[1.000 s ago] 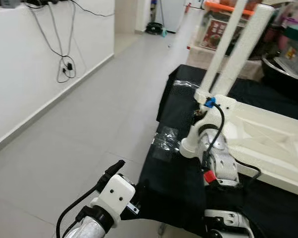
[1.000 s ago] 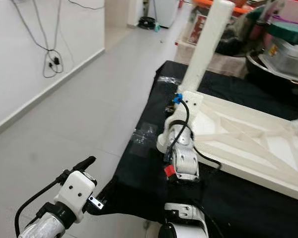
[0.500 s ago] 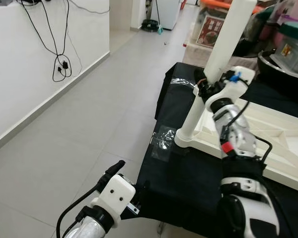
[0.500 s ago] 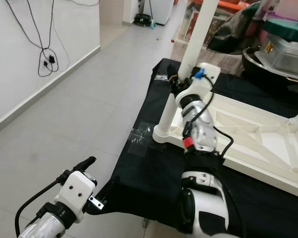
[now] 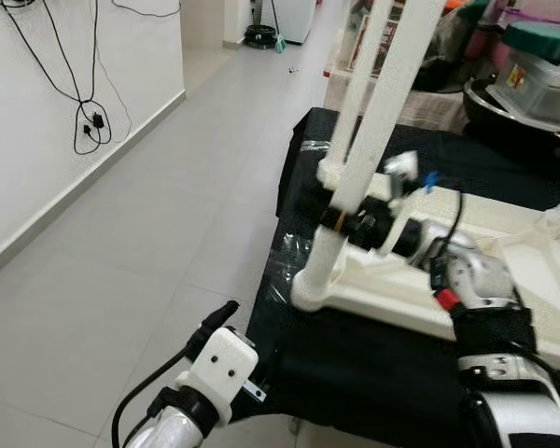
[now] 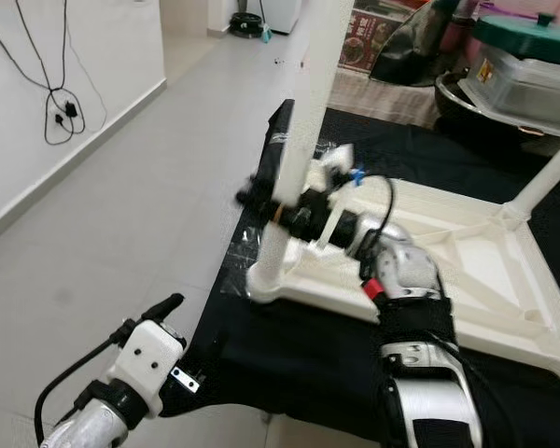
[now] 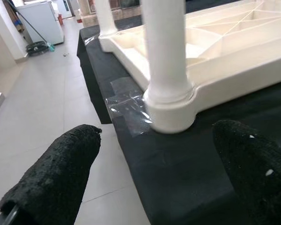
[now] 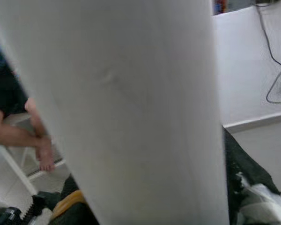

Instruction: Building children table

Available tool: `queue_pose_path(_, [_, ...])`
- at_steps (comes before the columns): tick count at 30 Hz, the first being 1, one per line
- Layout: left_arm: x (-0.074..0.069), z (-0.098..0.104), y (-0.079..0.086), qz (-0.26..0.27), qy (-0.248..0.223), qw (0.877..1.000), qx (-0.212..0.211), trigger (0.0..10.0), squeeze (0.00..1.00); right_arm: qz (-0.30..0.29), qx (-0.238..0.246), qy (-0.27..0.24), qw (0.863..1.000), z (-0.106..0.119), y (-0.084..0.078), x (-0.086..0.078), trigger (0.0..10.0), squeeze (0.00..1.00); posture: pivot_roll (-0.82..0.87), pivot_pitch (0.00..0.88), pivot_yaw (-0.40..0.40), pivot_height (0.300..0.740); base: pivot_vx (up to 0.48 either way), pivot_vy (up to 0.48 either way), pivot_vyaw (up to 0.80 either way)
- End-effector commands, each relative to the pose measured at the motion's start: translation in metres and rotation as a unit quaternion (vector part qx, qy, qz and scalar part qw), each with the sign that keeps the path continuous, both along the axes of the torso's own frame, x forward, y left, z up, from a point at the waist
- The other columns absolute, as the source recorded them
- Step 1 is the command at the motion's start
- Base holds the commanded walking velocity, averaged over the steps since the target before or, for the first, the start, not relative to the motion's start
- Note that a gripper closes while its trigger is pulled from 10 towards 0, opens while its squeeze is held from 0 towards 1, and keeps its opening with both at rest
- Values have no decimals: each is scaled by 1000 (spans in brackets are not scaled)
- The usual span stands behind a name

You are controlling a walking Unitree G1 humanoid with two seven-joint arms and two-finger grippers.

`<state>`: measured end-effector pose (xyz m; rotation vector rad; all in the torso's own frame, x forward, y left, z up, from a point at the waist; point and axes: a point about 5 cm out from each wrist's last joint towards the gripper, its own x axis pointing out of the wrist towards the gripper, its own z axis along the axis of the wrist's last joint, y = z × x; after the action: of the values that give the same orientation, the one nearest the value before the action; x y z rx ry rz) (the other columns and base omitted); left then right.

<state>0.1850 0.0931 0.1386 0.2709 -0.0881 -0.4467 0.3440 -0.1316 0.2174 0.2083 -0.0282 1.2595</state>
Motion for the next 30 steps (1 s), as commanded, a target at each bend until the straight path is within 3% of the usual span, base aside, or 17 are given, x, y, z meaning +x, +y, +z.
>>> queue_pose_path(1, [-2, -3, -1, 2, 11, 1000, 0, 10000, 0, -64, -28, 4, 998, -12, 2, 12, 0, 0, 141, 68, -159, 740, 0, 0, 0])
queue_pose_path(4, [-1, -3, 0, 2, 11, 1000, 0, 10000, 0, -170, -40, 7, 985, -13, -5, 27, 0, 0, 135, 70, -159, 740, 0, 0, 0])
queue_pose_path(7, [-1, -3, 0, 1, 13, 1000, -1, 10000, 0, -311, -40, 26, 949, -14, -21, 38, 0, 0, 130, 72, -161, 740, 0, 0, 0])
queue_pose_path(8, [-1, -3, 1, 1, 13, 1000, -1, 10000, 0, -407, -47, 38, 912, -16, -33, 43, 0, 0, 125, 72, -160, 740, 0, 0, 0])
queue_pose_path(11, [-1, -4, 1, 1, 13, 1000, 0, 10000, 0, -467, -52, 45, 882, -17, -41, 44, 0, 0, 122, 71, -158, 740, 0, 0, 0])
queue_pose_path(12, [0, -4, 1, 1, 13, 1000, 0, 10000, 0, -555, -68, 48, 828, -21, -57, 38, 0, 0, 118, 71, -154, 740, 0, 0, 0])
queue_pose_path(13, [0, -4, 1, 1, 13, 1000, 0, 10000, 0, -555, -68, 48, 828, -21, -57, 38, 0, 0, 118, 71, -154, 740, 0, 0, 0])
queue_pose_path(15, [0, -4, 1, 0, 13, 1000, 0, 10000, 0, -685, -64, 75, 721, -32, -75, 15, 0, 0, 117, 72, -152, 740, 0, 0, 0])
queue_pose_path(16, [0, -4, 1, 0, 13, 1000, 0, 10000, 0, -685, -64, 75, 721, -32, -75, 15, 0, 0, 117, 72, -152, 740, 0, 0, 0])
queue_pose_path(17, [0, -4, 1, -1, 14, 1000, 0, 10000, 0, -730, -57, 93, 675, -38, -79, 2, 0, 0, 117, 70, -148, 740, 0, 0, 0])
queue_pose_path(20, [0, -4, 1, -1, 14, 1000, 0, 10000, 0, -759, -43, 119, 638, -45, -72, -7, 0, 0, 118, 71, -150, 740, 0, 0, 0])
queue_pose_path(24, [0, -4, 1, -1, 13, 1000, 1, 10000, 0, -762, -35, 129, 634, -45, -62, -7, 0, 0, 122, 71, -152, 740, 0, 0, 0])
queue_pose_path(25, [0, -4, 1, -1, 13, 1000, 1, 10000, 0, -740, -10, 135, 659, -43, -48, -1, 10000, 0, 121, 68, -152, 740, 0, 0, 0])
queue_pose_path(27, [0, -4, 1, -1, 13, 1000, 1, 10000, 0, -740, -10, 135, 659, -43, -48, -1, 10000, 0, 121, 68, -152, 740, 0, 0, 0])
queue_pose_path(28, [1, -3, 0, -1, 13, 1000, 1, 10000, 0, -723, 12, 127, 679, -37, -39, 4, 10000, 0, 121, 68, -153, 740, 0, 0, 0])
queue_pose_path(29, [0, -4, 0, -1, 13, 1000, 0, 10000, 0, -696, 40, 113, 708, -28, -31, 9, 10000, 1000, 118, 66, -153, 740, 0, 0, 0])
queue_pose_path(30, [0, -4, 0, -1, 13, 1000, 0, 10000, 0, -696, 40, 113, 708, -28, -31, 9, 10000, 1000, 118, 66, -153, 740, 0, 0, 0])
